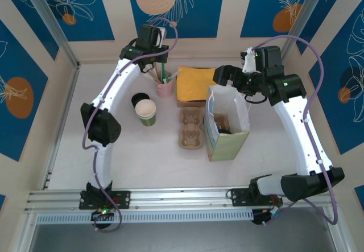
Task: Pack the takeout coffee
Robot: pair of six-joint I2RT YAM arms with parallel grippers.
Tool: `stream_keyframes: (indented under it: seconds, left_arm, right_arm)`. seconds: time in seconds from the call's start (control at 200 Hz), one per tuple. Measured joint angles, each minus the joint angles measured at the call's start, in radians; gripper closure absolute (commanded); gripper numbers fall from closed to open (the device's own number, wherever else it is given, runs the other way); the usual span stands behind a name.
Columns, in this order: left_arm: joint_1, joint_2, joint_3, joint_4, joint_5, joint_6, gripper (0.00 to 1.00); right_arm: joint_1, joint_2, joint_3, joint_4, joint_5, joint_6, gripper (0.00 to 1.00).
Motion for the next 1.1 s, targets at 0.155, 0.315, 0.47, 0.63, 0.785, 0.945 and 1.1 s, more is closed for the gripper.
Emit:
stream_keyframes:
  seconds: [0.155,0.315,0.47,0.63,0.785,0.945,1.1]
  left_arm:
    - [0.0,-0.012,0.002,-0.001,0.0,-0.004,1.0]
    - [0.0,-0.039,0.002,-0.001,0.0,-0.004,1.0]
    - [0.0,-0.067,0.004,0.0,0.0,-0.004,1.0]
    - [0.0,-0.099,0.01,0.002,0.0,-0.004,1.0]
    - [0.0,-0.131,0.011,0.019,0.0,-0.004,1.0]
    - [-0.001,-0.17,0.011,0.024,0.0,-0.005,1.0]
    - [-0.008,-0.217,0.011,0.033,0.0,-0.008,1.0]
  right_arm:
    - [-0.001,0.0,0.0,0.0,0.0,0.0,0.01]
    - [-0.001,0.0,0.0,0.0,0.0,0.0,0.01]
    - [-0.001,-0.004,0.0,0.001,0.0,0.001,0.01]
    - [0.0,-0.01,0.0,0.001,0.0,0.004,0.01]
    - [0.0,-0.02,-0.001,0.002,0.0,0.005,0.01]
    - [0.001,-0.031,-0.003,0.006,0.0,0.005,0.01]
    - [0.005,-0.042,-0.01,0.015,0.0,0.008,0.01]
